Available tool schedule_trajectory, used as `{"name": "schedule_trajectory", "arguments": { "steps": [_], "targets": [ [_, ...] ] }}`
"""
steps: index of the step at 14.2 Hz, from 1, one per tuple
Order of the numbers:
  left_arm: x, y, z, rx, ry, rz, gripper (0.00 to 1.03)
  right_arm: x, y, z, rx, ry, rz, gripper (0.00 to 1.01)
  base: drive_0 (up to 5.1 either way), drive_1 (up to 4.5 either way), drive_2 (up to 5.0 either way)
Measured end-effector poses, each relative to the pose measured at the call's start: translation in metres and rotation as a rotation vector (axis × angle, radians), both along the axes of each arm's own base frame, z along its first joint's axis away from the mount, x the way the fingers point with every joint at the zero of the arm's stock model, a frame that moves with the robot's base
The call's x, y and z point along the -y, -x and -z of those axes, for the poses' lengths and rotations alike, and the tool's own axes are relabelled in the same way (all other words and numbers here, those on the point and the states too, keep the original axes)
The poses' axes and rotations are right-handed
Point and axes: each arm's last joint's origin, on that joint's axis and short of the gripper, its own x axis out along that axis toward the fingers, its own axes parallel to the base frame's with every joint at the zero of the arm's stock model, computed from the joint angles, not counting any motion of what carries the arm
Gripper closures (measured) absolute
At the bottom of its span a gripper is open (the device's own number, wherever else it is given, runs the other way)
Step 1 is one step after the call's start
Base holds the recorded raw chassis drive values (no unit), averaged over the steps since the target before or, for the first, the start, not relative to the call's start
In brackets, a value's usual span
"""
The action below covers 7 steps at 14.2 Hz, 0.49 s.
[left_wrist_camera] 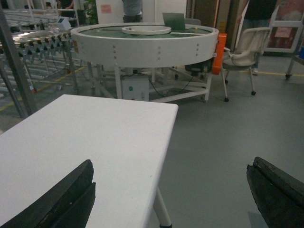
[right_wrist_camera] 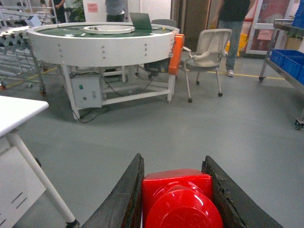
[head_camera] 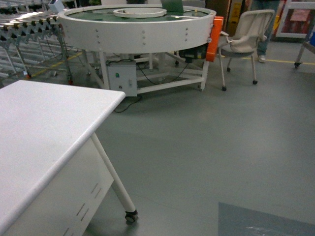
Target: Pick red block from blue box to shelf
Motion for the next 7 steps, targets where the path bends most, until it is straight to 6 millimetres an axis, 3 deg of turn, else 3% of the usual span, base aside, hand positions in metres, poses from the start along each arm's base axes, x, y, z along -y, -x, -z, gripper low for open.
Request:
{"name": "schedule_trajectory", "arguments": {
  "steps": [7],
  "targets": [
    [0.0, 0.0, 0.0, 0.0, 0.0, 0.0, 0.05, 0.0, 0.0, 0.0, 0.0, 0.0, 0.0, 0.72, -1.5, -1.53, -1.5]
  ]
}}
